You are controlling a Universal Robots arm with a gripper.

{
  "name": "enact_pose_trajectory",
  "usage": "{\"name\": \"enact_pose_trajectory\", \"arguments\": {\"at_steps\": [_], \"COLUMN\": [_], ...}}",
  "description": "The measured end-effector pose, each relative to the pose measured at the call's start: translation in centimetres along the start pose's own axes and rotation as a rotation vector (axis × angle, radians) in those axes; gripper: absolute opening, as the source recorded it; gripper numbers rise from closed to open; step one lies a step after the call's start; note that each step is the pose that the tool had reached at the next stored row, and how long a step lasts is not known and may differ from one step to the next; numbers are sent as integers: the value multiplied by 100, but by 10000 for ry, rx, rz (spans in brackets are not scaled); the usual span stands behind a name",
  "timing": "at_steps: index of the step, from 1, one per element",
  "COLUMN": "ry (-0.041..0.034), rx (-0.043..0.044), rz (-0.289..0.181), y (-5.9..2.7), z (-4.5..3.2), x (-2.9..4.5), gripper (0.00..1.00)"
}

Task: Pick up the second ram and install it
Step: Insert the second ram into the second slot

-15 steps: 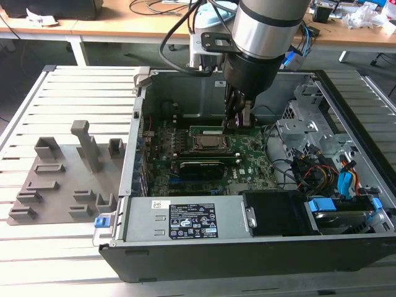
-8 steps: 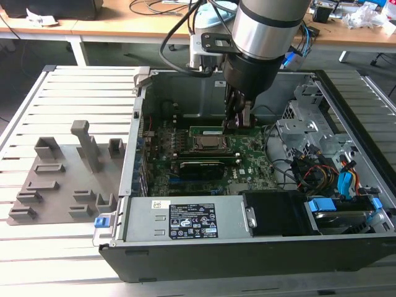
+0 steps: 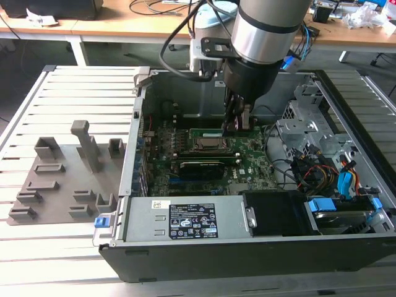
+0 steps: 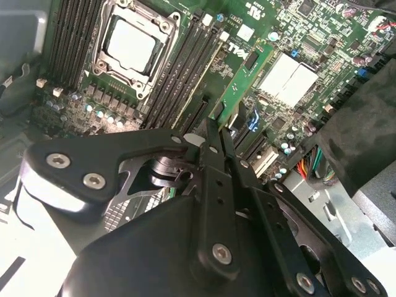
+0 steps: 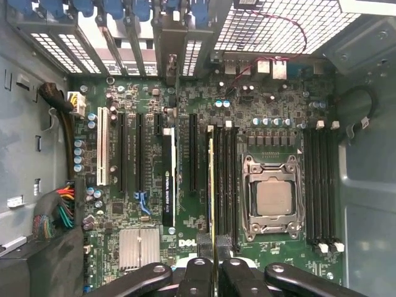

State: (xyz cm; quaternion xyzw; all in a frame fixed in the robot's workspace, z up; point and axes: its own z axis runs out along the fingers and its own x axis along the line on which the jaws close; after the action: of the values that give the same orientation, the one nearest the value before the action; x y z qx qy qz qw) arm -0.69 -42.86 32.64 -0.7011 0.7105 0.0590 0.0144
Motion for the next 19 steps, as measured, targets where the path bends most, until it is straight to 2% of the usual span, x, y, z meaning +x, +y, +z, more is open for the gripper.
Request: {"name": "enact_pose_trajectory", "arguments": {"at_steps": [6,10,12,19], "ry": [0,0,-1,-1], "rx": [1,1,0,1], "rz": [0,0,0,-1], "y": [3,42,56,97], "z": [74,103,161,290], "x": [0,-67,-81,-91], "gripper": [13,13,13,13]}}
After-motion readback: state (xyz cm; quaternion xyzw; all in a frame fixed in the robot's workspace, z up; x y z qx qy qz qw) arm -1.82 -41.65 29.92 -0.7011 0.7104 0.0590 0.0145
